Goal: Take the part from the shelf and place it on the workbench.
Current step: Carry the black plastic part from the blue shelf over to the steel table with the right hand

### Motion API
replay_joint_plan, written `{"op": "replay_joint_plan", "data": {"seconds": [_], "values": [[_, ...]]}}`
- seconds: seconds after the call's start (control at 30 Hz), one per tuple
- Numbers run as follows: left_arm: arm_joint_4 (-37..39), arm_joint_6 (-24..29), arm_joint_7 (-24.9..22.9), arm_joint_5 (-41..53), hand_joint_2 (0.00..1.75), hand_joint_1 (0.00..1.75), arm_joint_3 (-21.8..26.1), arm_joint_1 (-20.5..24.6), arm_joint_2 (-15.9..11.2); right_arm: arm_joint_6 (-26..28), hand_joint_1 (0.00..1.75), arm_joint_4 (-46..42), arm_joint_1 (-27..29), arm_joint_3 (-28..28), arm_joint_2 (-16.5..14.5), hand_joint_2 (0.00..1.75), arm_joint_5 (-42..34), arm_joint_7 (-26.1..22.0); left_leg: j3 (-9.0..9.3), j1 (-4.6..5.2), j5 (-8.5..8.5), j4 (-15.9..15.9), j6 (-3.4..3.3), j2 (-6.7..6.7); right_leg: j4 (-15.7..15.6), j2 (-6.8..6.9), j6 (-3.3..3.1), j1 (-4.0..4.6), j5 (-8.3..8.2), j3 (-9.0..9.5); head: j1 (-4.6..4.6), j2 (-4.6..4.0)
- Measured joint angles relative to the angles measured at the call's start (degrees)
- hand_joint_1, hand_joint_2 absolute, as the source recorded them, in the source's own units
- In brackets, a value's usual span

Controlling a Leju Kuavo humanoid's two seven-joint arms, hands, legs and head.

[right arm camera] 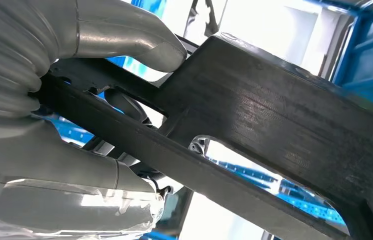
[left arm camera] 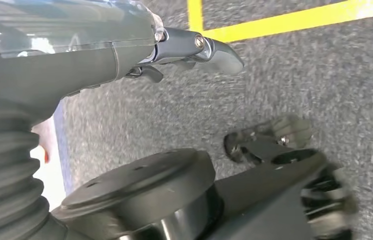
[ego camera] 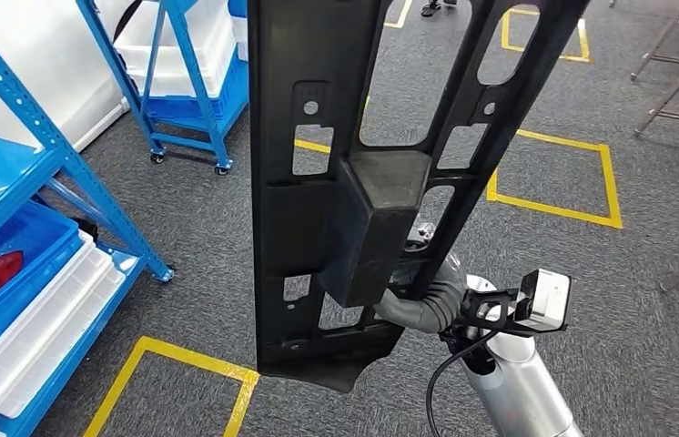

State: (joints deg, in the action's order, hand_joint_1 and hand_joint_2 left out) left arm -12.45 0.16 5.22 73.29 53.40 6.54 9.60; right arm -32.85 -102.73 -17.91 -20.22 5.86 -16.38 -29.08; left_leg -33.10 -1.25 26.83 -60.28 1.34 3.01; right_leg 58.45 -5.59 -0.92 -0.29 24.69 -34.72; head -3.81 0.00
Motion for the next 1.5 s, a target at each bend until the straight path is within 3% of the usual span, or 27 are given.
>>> {"op": "replay_joint_plan", "data": {"seconds": [0.07,0.1,0.13,0.2,0.27,0.33,0.37,0.43,0.47,0.5,0.57,0.63,0.7,0.77,0.8,0.83,0.87,0.93,1.0,1.07,1.13,1.2,1.27,1.33,1.37,1.4,1.5], "values": [[0.0,0.0,-0.1,0.0,1.75,0.0,0.0,0.0,0.0,-0.1,1.71,0.0,0.0,0.0,0.0,1.75,0.0,0.0,0.64,0.08,0.14,1.5,-0.49,0.67,0.3,-1.14,0.77,-0.1,-0.06,-0.58,0.01,0.0],[0.0,0.0,-0.1,0.0,1.75,0.0,0.0,0.0,0.0,-0.1,1.71,0.0,0.0,0.0,0.0,1.75,-0.1,0.0,0.69,0.14,0.05,1.6,-0.91,0.17,0.2,-1.66,1.18,-0.24,-0.21,-0.78,0.01,0.0],[0.0,0.0,-0.2,-0.1,1.75,0.0,0.0,0.0,0.0,-0.2,1.71,0.0,0.0,0.0,0.0,1.75,-0.2,0.1,0.8,0.18,-0.13,1.9,-1.35,-0.44,0.3,-1.26,1.51,-0.31,-0.13,-0.92,0.02,0.0],[0.0,0.0,-0.4,-0.1,1.75,0.0,0.0,-0.1,0.1,-0.1,1.71,0.0,-0.3,0.0,0.0,1.75,-0.3,0.4,1.05,0.16,-0.48,2.5,-2.16,-1.75,3.0,1.42,2.02,-0.25,1.5,-2.23,0.02,0.0],[0.0,0.0,-0.5,-0.1,1.75,0.0,0.0,-0.4,0.1,-0.1,1.71,0.0,-0.5,0.0,0.0,1.75,-0.3,0.7,1.11,0.33,-0.46,2.7,-2.57,-3.11,9.8,4.29,2.38,-0.29,4.92,-5.53,0.02,0.0],[0.0,-0.1,-0.6,0.0,1.75,0.0,0.0,-0.7,0.1,-0.1,1.71,0.0,-0.4,0.0,0.0,1.75,-0.3,0.8,1.11,0.51,-0.32,2.7,-2.67,-4.52,15.7,5.05,2.65,-0.53,6.8,-8.5,0.02,0.0],[0.0,-0.2,-0.7,0.0,1.75,0.0,0.0,-0.8,0.1,-0.1,1.71,0.0,-0.3,0.0,0.0,1.75,-0.3,0.8,1.17,0.57,-0.23,2.7,-2.65,-5.2,15.8,5.24,2.68,-0.61,6.24,-8.58,0.02,0.0],[0.0,-0.2,-0.6,0.1,1.75,0.0,0.0,-0.7,0.1,-0.1,1.71,0.0,-0.2,0.0,0.0,1.75,-0.3,0.9,1.48,0.63,0.03,2.7,-2.44,-6.36,9.8,6.25,2.44,-0.55,2.75,-5.35,0.02,0.0],[0.0,-0.2,-0.6,0.2,1.75,0.0,0.0,-0.6,0.2,-0.1,1.71,0.0,-0.2,0.0,0.0,1.75,-0.3,0.9,1.68,0.74,0.21,2.6,-2.24,-6.85,5.7,7.63,2.12,-0.24,1.37,-3.17,0.02,0.0],[0.0,-0.3,-0.6,0.3,1.75,0.0,0.0,-0.5,0.2,0.0,1.71,0.0,-0.2,0.0,0.0,1.75,-0.2,1.0,1.84,0.85,0.39,2.6,-1.98,-7.28,2.5,8.69,1.7,0.1,0.47,-1.52,0.02,0.0],[0.0,-0.3,-0.5,0.5,1.75,0.0,0.0,-0.4,0.2,0.1,1.71,0.0,-0.2,0.0,0.0,1.75,-0.1,1.0,2.1,1.06,0.71,2.7,-1.41,-8.17,0.0,9.59,0.93,0.75,0.41,-0.45,0.02,0.0],[0.0,-0.4,-0.6,0.6,1.75,0.0,-0.1,-0.3,0.2,0.2,1.71,-0.1,0.0,0.0,0.0,1.75,0.1,1.0,2.42,1.04,1.05,2.7,-0.84,-9.0,-0.3,8.21,0.29,0.67,0.23,-0.4,0.01,0.0],[0.0,-0.4,-0.6,0.6,1.75,0.0,-0.2,-0.2,0.2,0.2,1.71,-0.1,0.0,0.0,0.0,1.75,0.1,1.0,1.76,0.85,2.74,0.6,-0.41,-7.37,-0.9,6.97,-0.44,0.35,-0.01,-0.01,0.01,0.0],[0.0,-0.4,-0.6,0.5,1.75,0.0,-0.2,-0.3,0.2,0.1,1.71,-0.2,0.0,0.0,-0.1,1.75,0.1,0.8,-1.42,0.64,6.23,-6.3,-0.22,-4.51,-1.1,5.72,-0.95,0.25,-0.08,0.23,0.01,0.0],[0.0,-0.4,-0.5,0.5,1.75,0.0,-0.2,-0.3,0.2,0.1,1.71,-0.2,0.0,-0.1,-0.2,1.75,0.1,0.8,-3.46,0.6,7.75,-10.3,-0.16,-3.82,-1.1,5.07,-1.06,0.3,-0.06,0.25,0.01,0.0],[0.0,-0.4,-0.5,0.5,1.75,0.0,-0.1,-0.3,0.2,0.1,1.71,-0.2,0.1,-0.1,-0.2,1.75,0.1,0.8,-5.05,0.6,8.36,-13.1,-0.09,-3.5,-1.0,4.33,-1.1,0.34,-0.03,0.29,0.01,0.0],[0.0,-0.4,-0.5,0.5,1.75,0.0,-0.1,-0.2,0.2,0.1,1.71,-0.2,0.1,-0.1,-0.2,1.75,0.1,0.8,-5.73,0.59,7.85,-13.9,-0.07,-3.39,-1.0,3.61,-1.09,0.36,0.01,0.35,0.01,0.0],[0.0,-0.4,-0.5,0.5,1.75,0.0,-0.1,-0.1,0.2,0.1,1.71,-0.1,0.1,-0.1,-0.2,1.75,0.1,0.8,-3.98,0.5,3.73,-9.0,-0.16,-2.8,-0.7,2.04,-0.89,0.31,0.22,0.59,0.01,0.0],[0.0,-0.3,-0.6,0.5,1.75,0.0,-0.1,-0.4,0.2,0.1,1.71,-0.1,0.0,-0.1,-0.2,1.75,0.1,0.8,-0.93,0.27,0.22,-1.5,-0.39,-0.49,-0.1,0.57,-0.42,0.23,0.56,0.49,0.01,0.0],[0.0,-0.3,-0.7,0.5,1.75,0.0,-0.1,-0.5,0.2,0.1,1.71,-0.1,-0.1,-0.2,-0.3,1.75,0.1,0.8,0.21,0.28,-0.32,1.4,-0.74,1.06,0.2,-0.57,0.29,0.06,0.59,-0.06,0.01,0.0],[0.0,-0.3,-0.7,0.6,1.75,0.0,-0.1,-0.4,0.2,0.1,1.71,-0.1,-0.1,-0.2,-0.3,1.75,0.0,0.8,0.33,0.43,-0.46,1.9,-1.37,0.31,0.1,-1.22,1.1,-0.19,0.37,-0.42,0.01,0.0],[0.0,-0.3,-0.6,0.6,1.75,0.0,-0.2,-0.3,0.3,0.1,1.71,-0.2,-0.2,-0.1,-0.2,1.75,-0.1,0.7,0.68,0.42,-0.83,2.6,-2.15,-0.92,1.6,1.01,1.67,-0.11,1.34,-1.15,0.01,0.0],[0.0,-0.3,-0.6,0.5,1.75,0.0,-0.2,-0.3,0.3,0.0,1.71,-0.2,-0.3,-0.1,-0.2,1.75,-0.3,0.6,0.89,0.53,-0.92,2.9,-2.65,-2.3,7.5,4.16,2.07,-0.09,4.4,-4.02,0.02,0.0],[0.0,-0.3,-0.6,0.5,1.75,0.0,-0.2,-0.3,0.3,-0.1,1.71,-0.1,-0.2,-0.1,-0.2,1.75,-0.4,0.5,0.86,0.72,-0.8,2.9,-2.81,-3.71,14.5,5.0,2.42,-0.37,7.03,-7.7,0.01,0.0],[0.0,-0.3,-0.6,0.4,1.75,0.0,-0.2,-0.3,0.3,-0.2,1.71,0.0,-0.2,-0.1,-0.2,1.75,-0.4,0.4,0.88,0.77,-0.73,2.9,-2.81,-4.41,15.8,5.12,2.51,-0.47,6.99,-8.47,0.02,0.0],[0.0,-0.3,-0.6,0.4,1.75,0.0,-0.1,-0.3,0.2,-0.2,1.71,0.1,-0.2,-0.1,-0.2,1.75,-0.5,0.4,0.92,0.81,-0.64,2.9,-2.78,-5.06,14.9,5.3,2.52,-0.51,5.95,-8.1,0.02,0.0],[0.0,-0.3,-0.5,0.2,1.75,0.0,-0.1,-0.2,0.3,-0.4,1.71,0.2,-0.4,-0.1,-0.2,1.75,-0.7,0.4,1.39,0.97,-0.21,2.8,-2.35,-6.7,3.6,7.81,1.94,-0.11,1.04,-2.16,0.01,0.0]]}}
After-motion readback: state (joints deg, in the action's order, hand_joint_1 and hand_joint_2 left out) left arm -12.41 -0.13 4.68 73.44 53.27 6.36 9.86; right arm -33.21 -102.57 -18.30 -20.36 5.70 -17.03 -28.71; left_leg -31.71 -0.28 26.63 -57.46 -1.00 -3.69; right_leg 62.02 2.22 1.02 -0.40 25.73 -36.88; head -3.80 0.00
